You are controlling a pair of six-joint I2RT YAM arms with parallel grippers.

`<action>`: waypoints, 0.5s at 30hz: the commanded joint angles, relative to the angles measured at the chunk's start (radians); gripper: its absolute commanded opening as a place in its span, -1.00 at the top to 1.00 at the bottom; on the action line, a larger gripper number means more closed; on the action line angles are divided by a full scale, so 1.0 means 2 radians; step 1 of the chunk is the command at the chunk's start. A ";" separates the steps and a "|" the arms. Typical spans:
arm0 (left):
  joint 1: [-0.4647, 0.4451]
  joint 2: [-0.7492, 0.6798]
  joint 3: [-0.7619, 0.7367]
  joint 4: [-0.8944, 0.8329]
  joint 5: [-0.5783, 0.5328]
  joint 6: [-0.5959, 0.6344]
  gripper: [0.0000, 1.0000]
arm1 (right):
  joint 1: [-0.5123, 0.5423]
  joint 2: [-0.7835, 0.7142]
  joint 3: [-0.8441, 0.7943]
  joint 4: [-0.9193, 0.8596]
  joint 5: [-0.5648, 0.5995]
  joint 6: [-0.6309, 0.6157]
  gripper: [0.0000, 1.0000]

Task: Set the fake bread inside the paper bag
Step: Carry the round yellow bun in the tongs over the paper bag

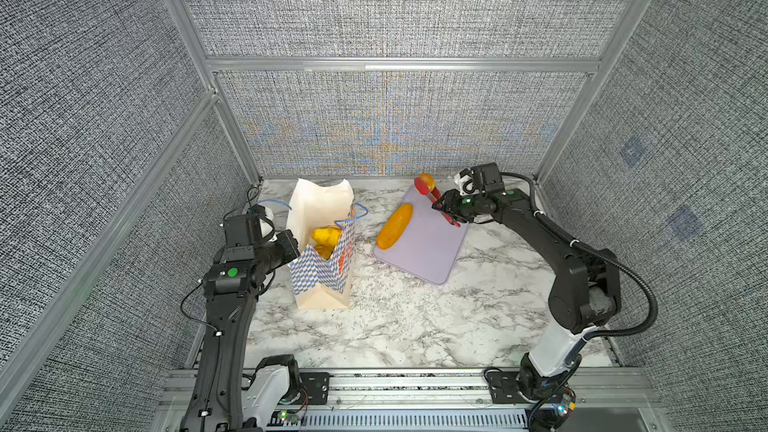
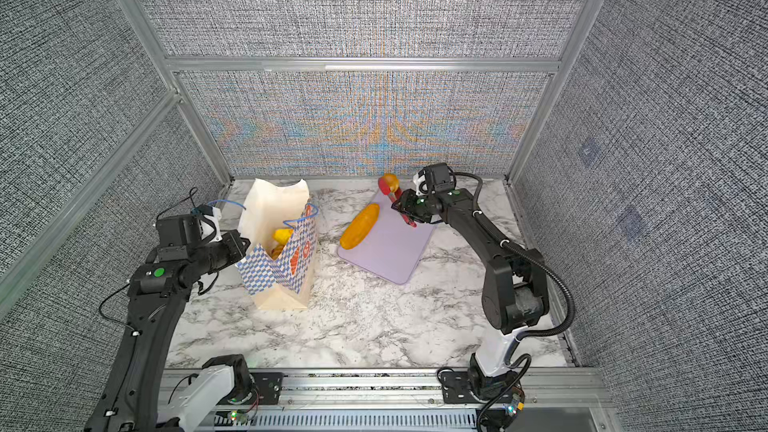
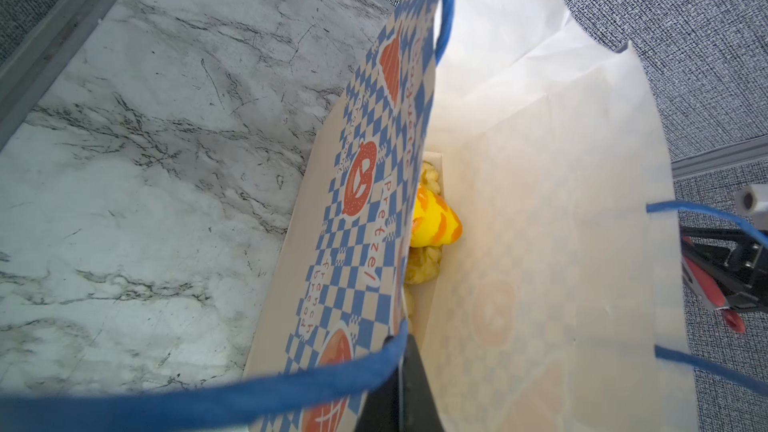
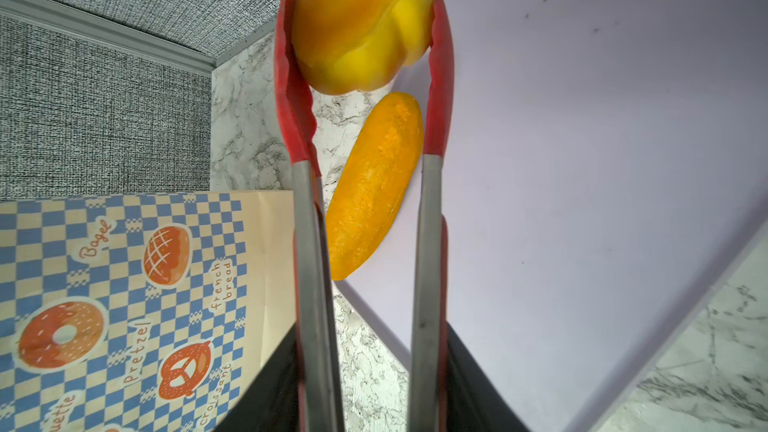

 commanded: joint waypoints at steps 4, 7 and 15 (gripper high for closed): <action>0.001 -0.001 0.002 -0.001 -0.003 0.000 0.95 | 0.000 -0.019 -0.008 0.044 -0.023 0.006 0.03; 0.001 -0.002 0.002 -0.001 -0.003 -0.001 0.95 | 0.001 -0.026 -0.010 0.052 -0.030 0.011 0.03; 0.000 0.000 0.001 0.002 -0.001 -0.002 0.95 | 0.001 -0.044 -0.014 0.068 -0.047 0.020 0.04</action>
